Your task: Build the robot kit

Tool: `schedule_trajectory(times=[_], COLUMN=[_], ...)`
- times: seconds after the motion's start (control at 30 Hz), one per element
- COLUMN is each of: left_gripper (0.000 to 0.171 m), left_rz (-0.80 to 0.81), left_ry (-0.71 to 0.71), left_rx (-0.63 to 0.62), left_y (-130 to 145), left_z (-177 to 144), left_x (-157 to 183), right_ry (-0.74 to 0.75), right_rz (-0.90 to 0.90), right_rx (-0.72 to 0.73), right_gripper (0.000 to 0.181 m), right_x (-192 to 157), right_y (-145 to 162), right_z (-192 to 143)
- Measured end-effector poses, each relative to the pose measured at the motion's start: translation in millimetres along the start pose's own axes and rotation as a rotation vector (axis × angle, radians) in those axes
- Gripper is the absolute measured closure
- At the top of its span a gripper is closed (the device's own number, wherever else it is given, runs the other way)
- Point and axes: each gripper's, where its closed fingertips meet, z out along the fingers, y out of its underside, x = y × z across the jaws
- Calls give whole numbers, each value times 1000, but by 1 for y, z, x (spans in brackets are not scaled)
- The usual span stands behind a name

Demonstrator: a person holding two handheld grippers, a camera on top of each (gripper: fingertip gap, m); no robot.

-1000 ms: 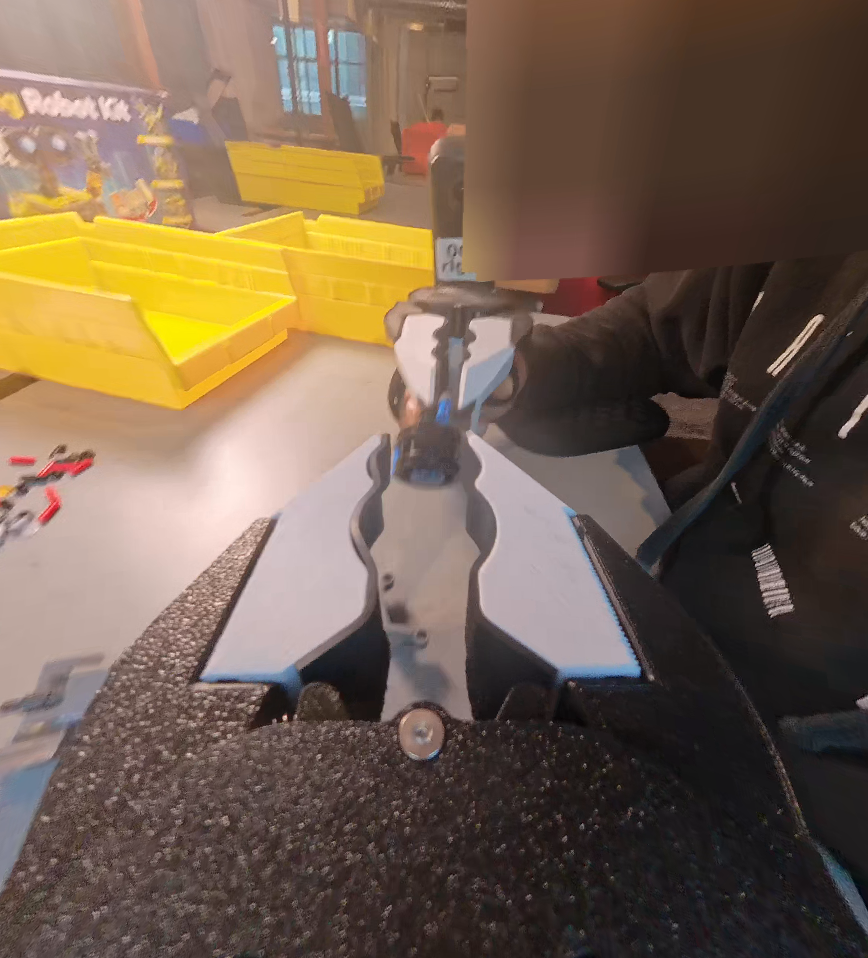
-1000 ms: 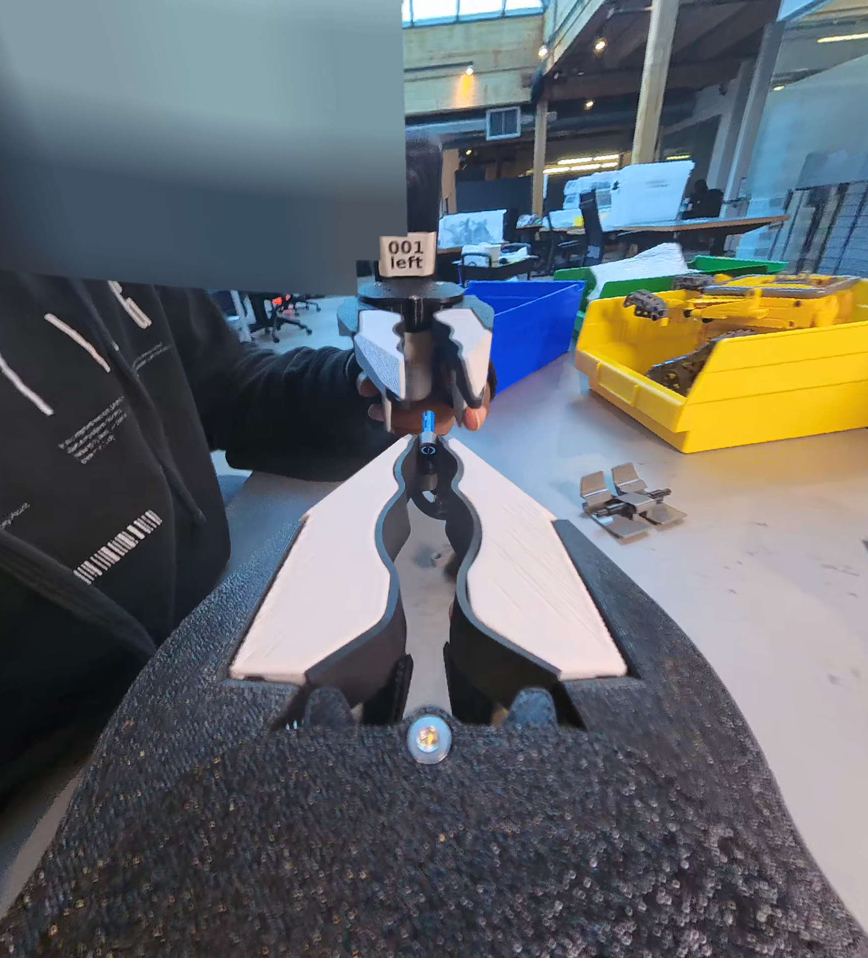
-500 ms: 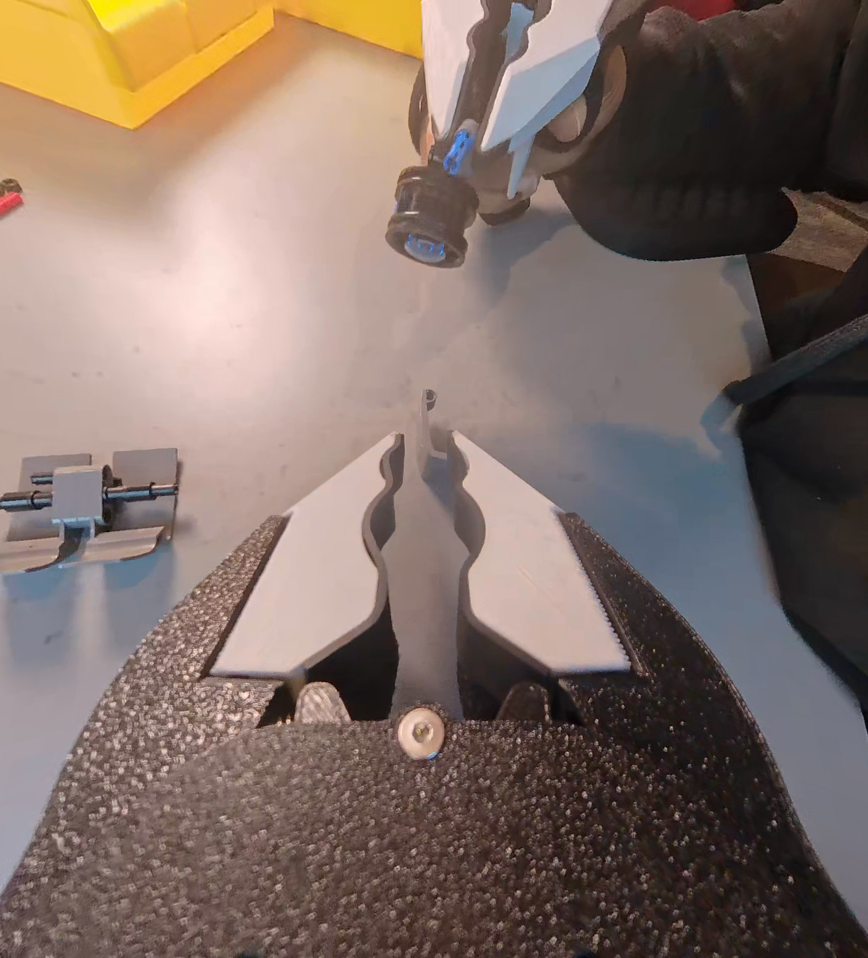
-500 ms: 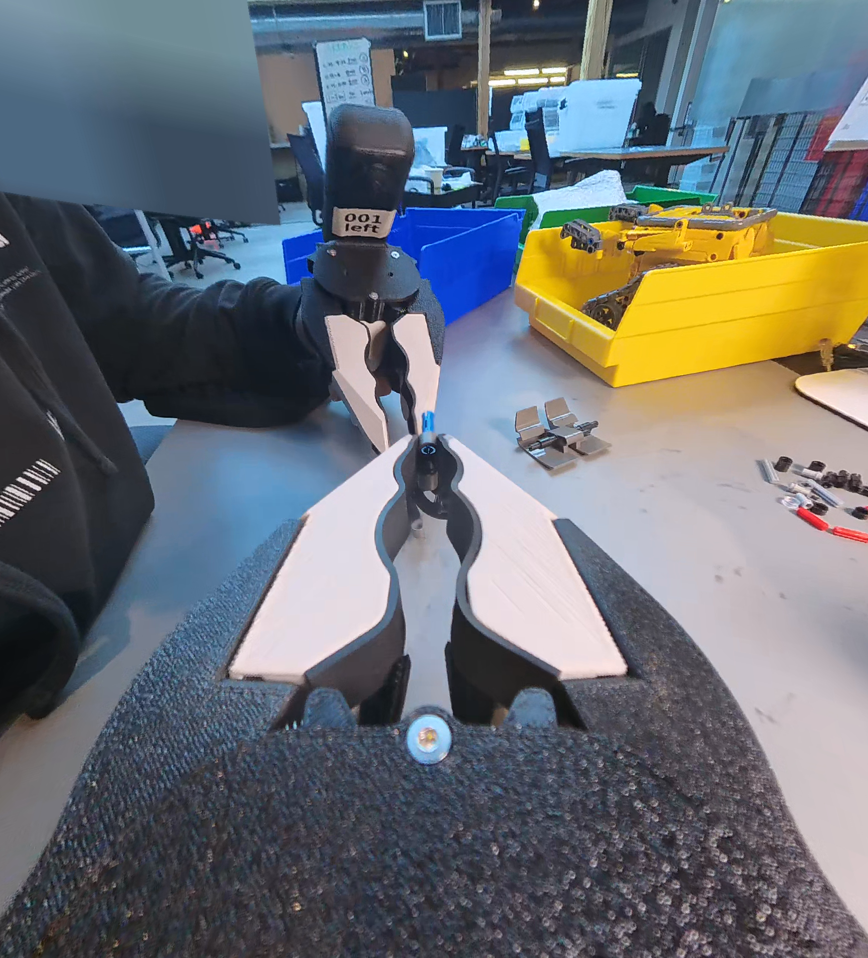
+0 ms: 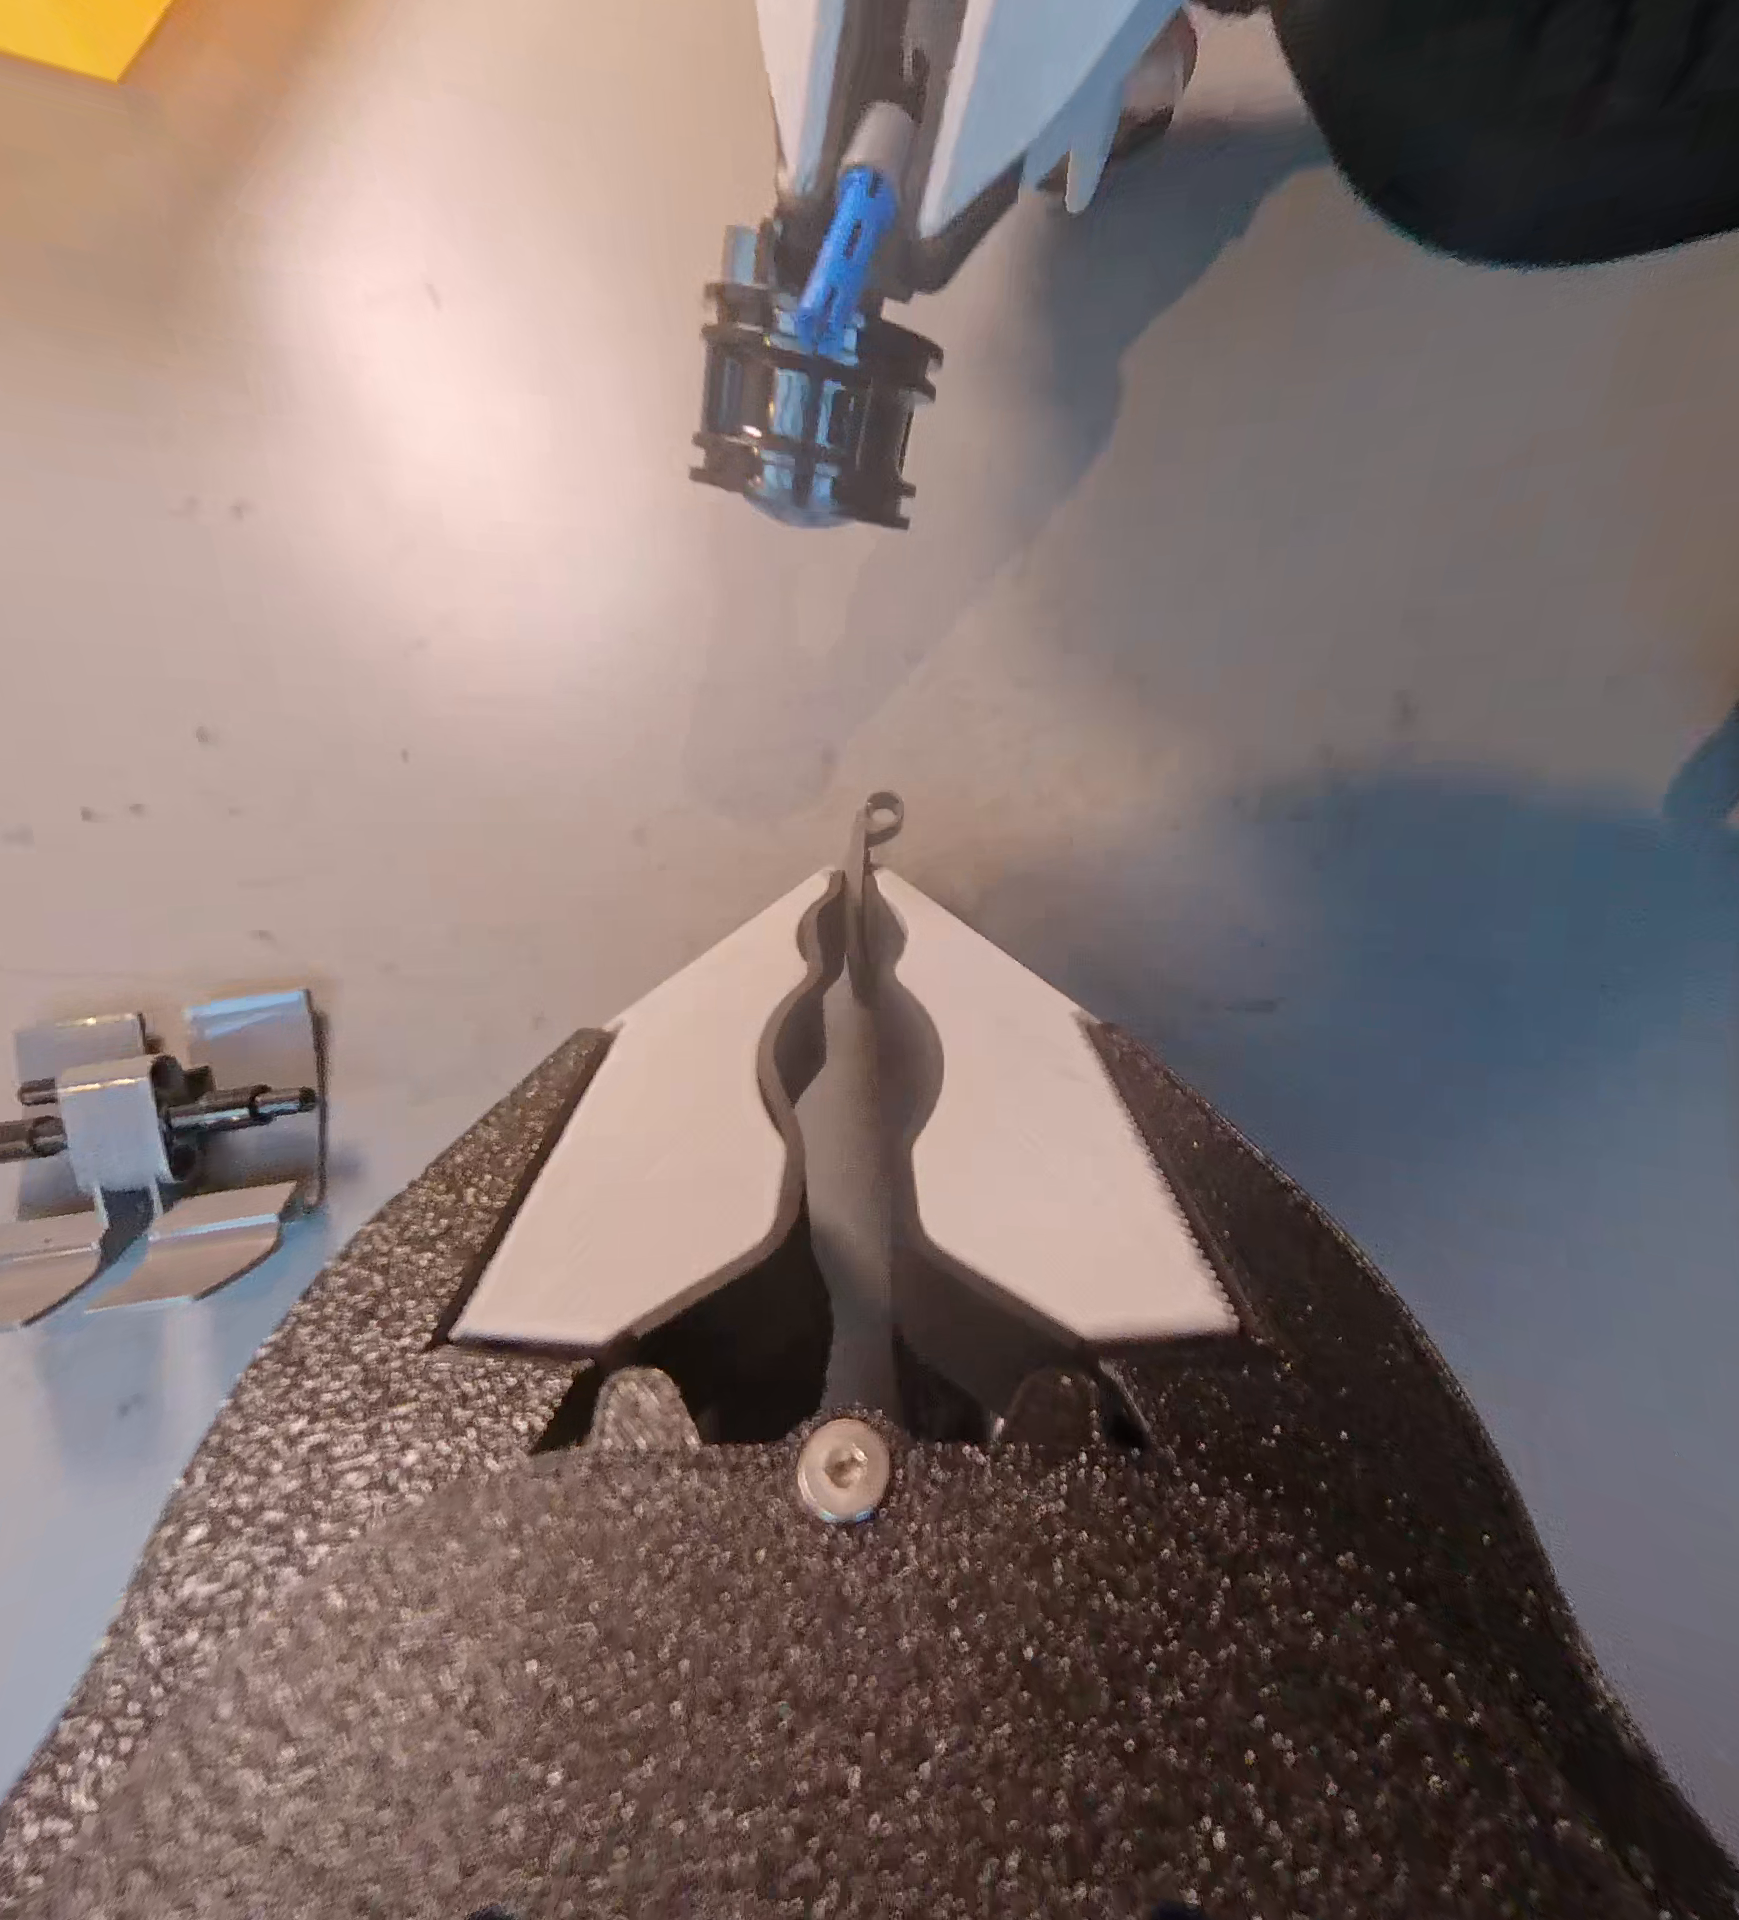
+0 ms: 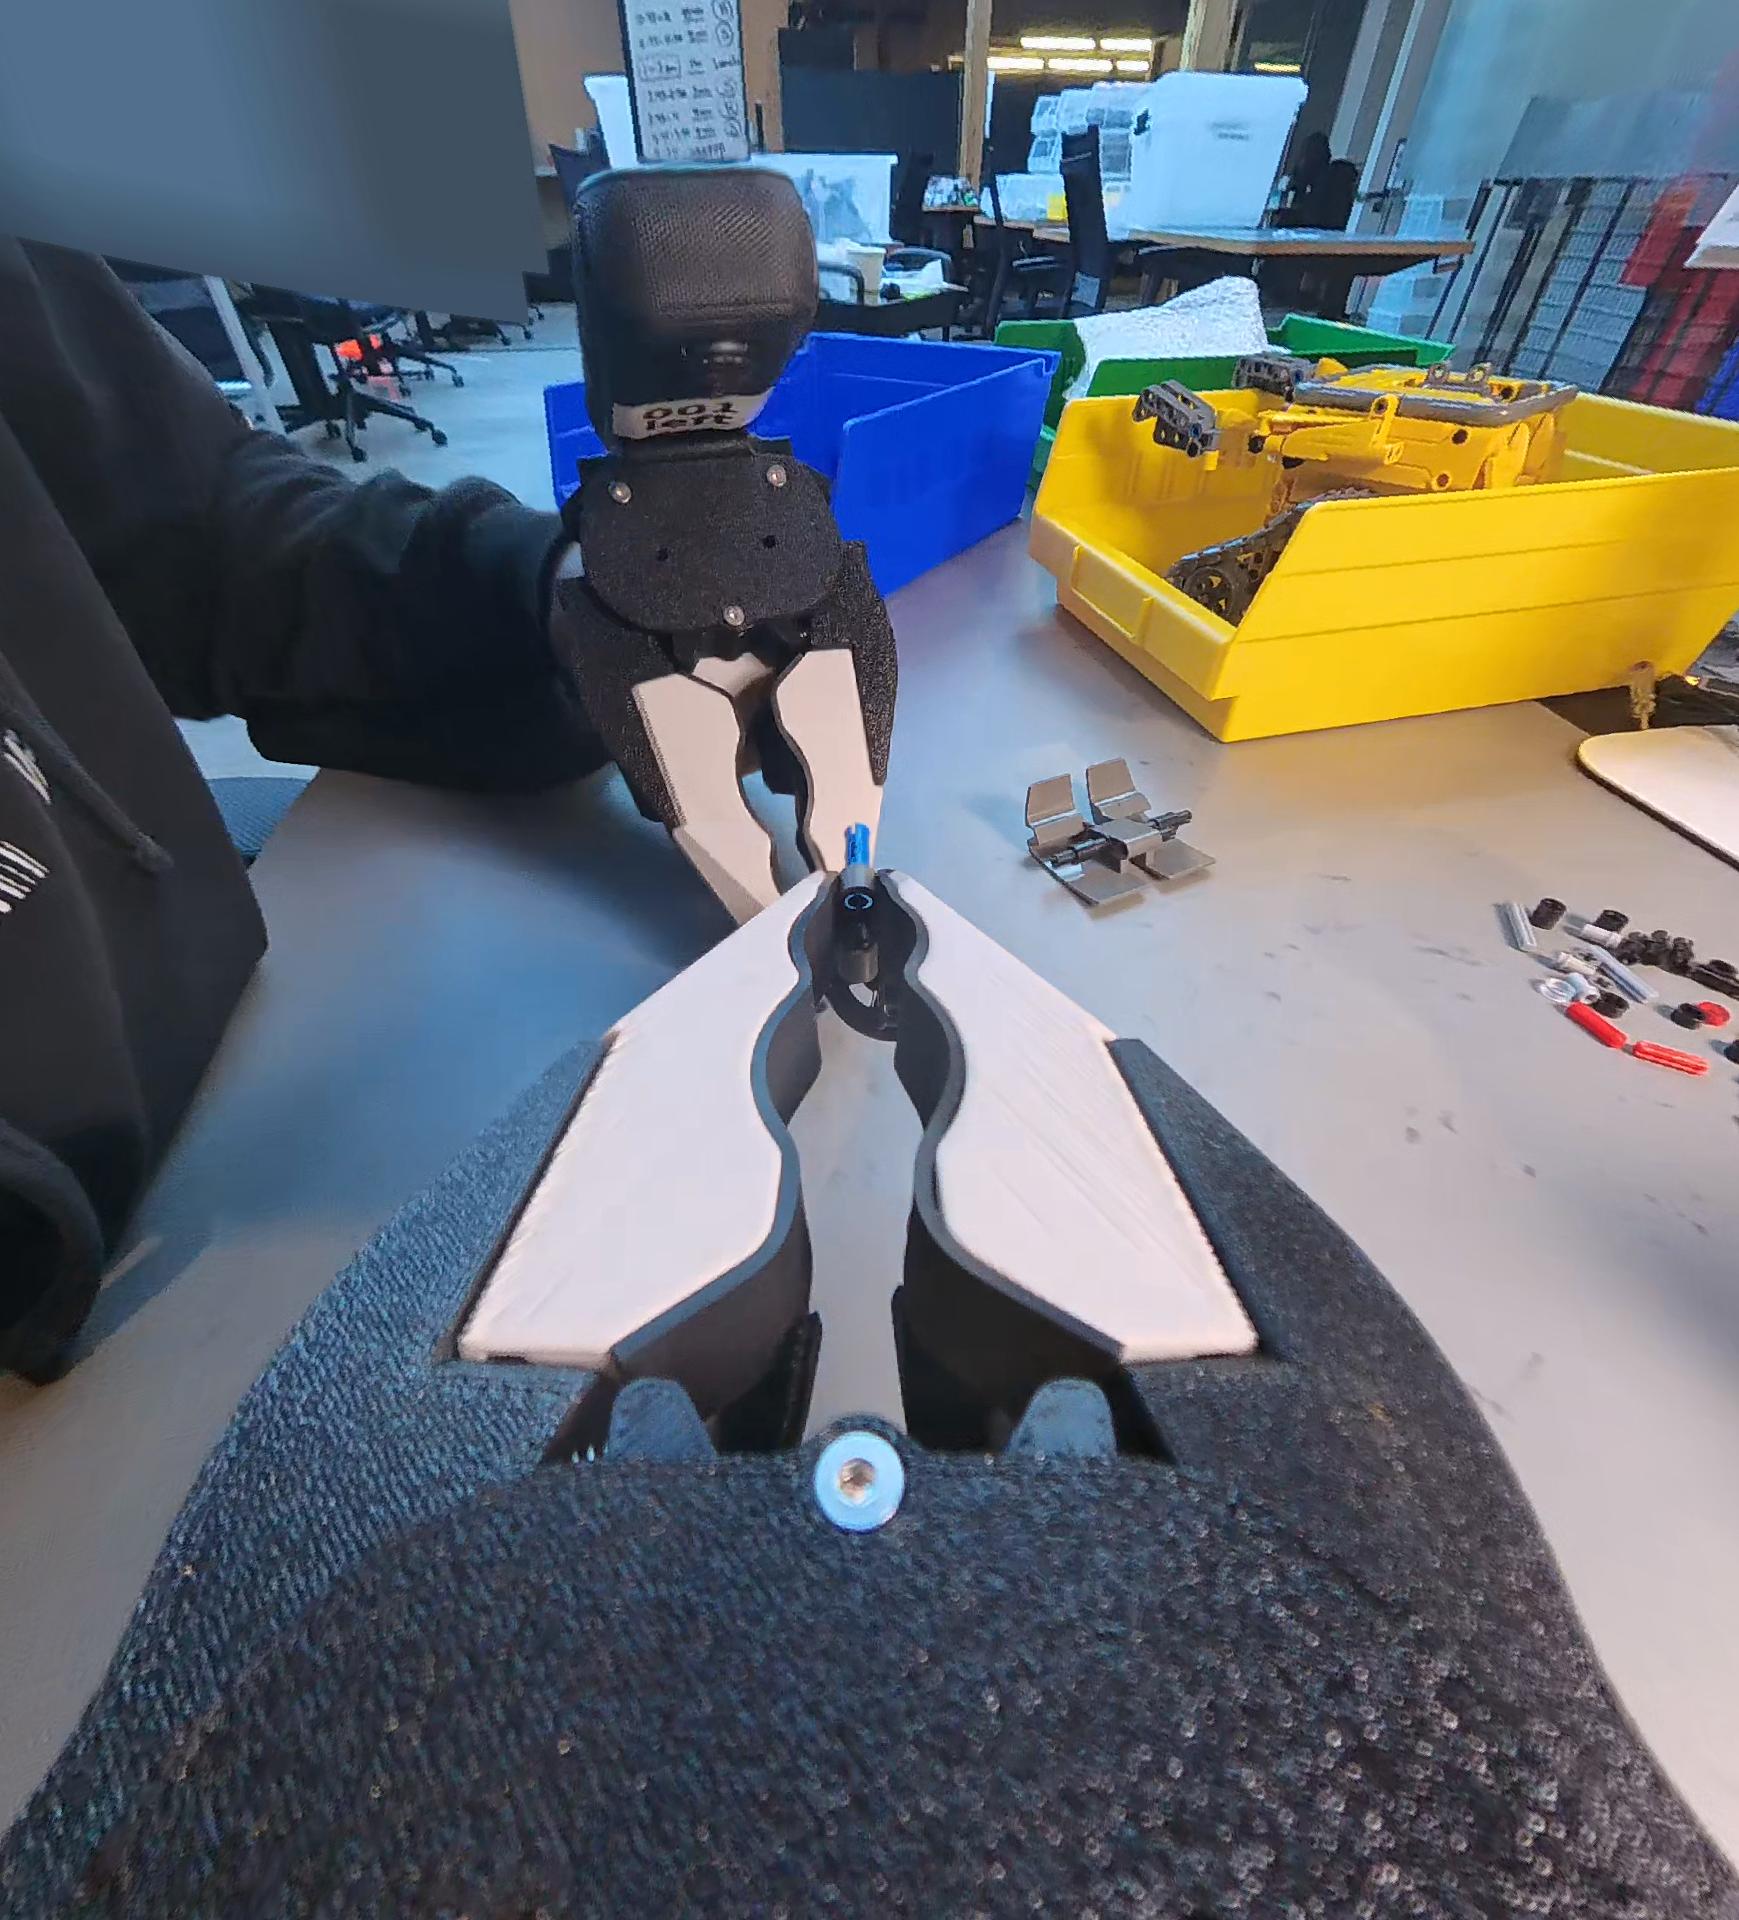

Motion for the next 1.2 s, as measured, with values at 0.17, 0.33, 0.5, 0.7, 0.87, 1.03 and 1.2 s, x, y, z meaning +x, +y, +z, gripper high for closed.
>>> schedule_trajectory(times=[0.17, 0.33, 0.5, 0.7, 0.87, 1.03, 1.2], left_gripper=[171, 171, 171, 170, 170, 170, 171], left_rz=[-202, -266, -80, 14, -12, 20, 167], left_ry=[188, 219, 122, 108, 137, 66, -5], left_rx=[652, 808, 797, 835, 801, 444, 73], left_y=[-81, -95, -93, -98, -93, -48, 6], left_z=[-67, -76, -77, -79, -72, -41, -17], left_x=[1, -2, 2, 14, 14, 0, -5], right_ry=[-44, -154, -296, -388, -399, -316, -257], right_rz=[133, 273, 451, 591, 603, 527, 471], right_rx=[176, 237, 217, 294, 288, 145, 93], right_gripper=[175, 175, 175, 175, 175, 175, 175], right_x=[0, -13, -29, -31, -31, -25, -16], right_y=[-31, -43, -37, -47, -45, -22, -14], right_z=[-11, -4, 6, 3, 2, 1, -3])
